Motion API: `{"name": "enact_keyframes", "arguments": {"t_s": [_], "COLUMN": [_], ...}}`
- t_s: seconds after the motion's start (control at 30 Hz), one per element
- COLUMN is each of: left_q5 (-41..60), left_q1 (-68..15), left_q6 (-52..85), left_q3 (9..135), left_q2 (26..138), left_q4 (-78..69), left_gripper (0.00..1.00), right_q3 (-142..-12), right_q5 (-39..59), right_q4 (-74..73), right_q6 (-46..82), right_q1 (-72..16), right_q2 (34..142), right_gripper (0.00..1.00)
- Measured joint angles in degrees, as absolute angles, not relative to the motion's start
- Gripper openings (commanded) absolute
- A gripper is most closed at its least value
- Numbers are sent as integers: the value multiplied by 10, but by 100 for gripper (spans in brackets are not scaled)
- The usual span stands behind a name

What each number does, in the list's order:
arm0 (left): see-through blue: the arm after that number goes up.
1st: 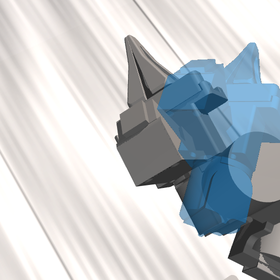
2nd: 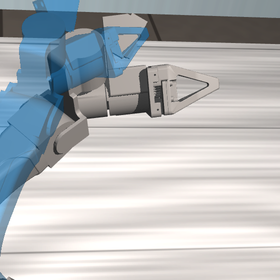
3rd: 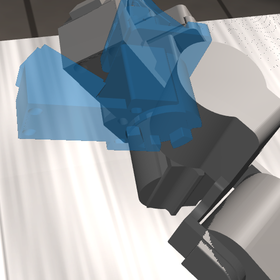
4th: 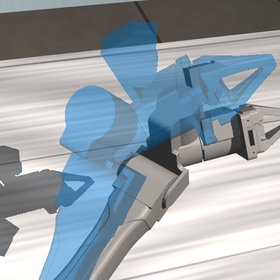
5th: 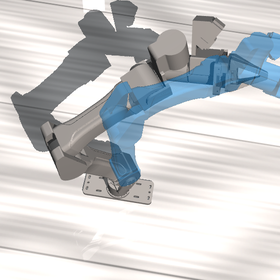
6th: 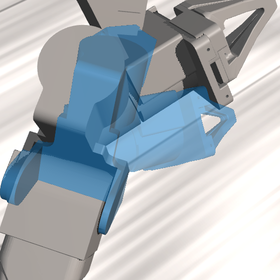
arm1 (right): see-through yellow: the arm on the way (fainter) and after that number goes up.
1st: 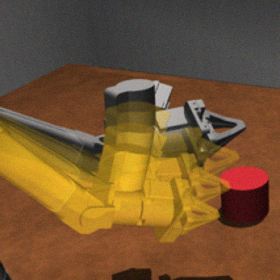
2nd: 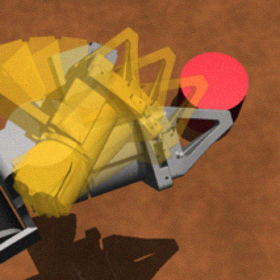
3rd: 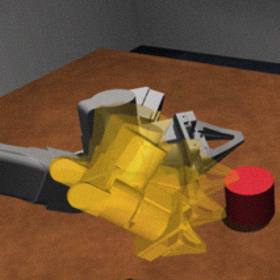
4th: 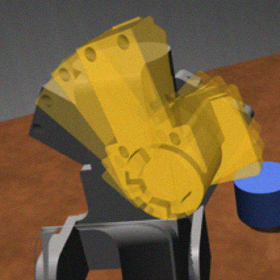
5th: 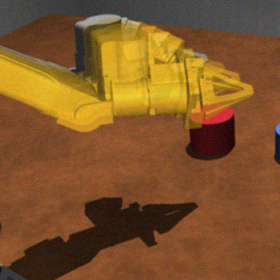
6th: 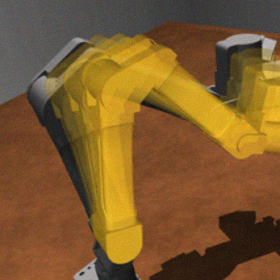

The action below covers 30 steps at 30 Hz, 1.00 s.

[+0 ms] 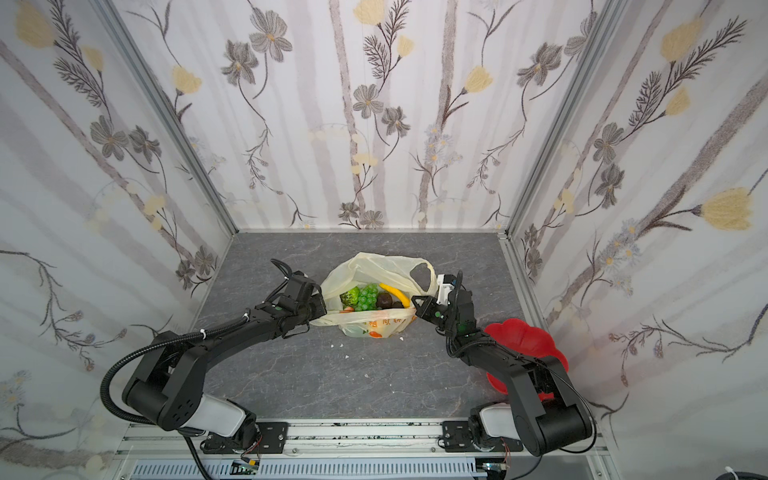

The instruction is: Take the fake fruits out of the plastic bag

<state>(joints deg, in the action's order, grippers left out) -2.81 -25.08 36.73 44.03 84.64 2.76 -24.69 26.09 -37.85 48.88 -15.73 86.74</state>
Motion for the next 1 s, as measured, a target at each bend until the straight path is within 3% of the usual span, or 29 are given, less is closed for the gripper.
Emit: {"name": "enact_keyframes", "arguments": {"t_s": [0.2, 0.4, 0.43, 0.5, 0.6, 0.7, 1.0], "left_q5": [0, 3, 1, 8, 9, 11, 6], "left_q1": [-162, -160, -166, -180, -198, -213, -219], "left_q6": [375, 370, 362, 359, 354, 349, 343], "left_q3": [374, 371, 374, 378, 379, 379, 378], "left_q2": [789, 774, 777, 782, 785, 785, 793], "left_q4": [-7, -19, -20, -23, -27, -28, -29], "left_gripper": [0, 0, 0, 0, 0, 0, 0], "right_q3": [-213, -213, -217, -230, -256, -314, -520], "right_q5": [333, 345, 345, 340, 312, 223, -74], "right_q4": [-498, -550, -549, -532, -459, -316, 3], "right_q6": [564, 599, 599, 592, 555, 487, 227], "right_q1": [-116, -122, -126, -136, -148, -170, -291], "right_q2": [933, 971, 971, 965, 931, 874, 841], "right_gripper": [0, 0, 5, 30, 60, 78, 91]}}
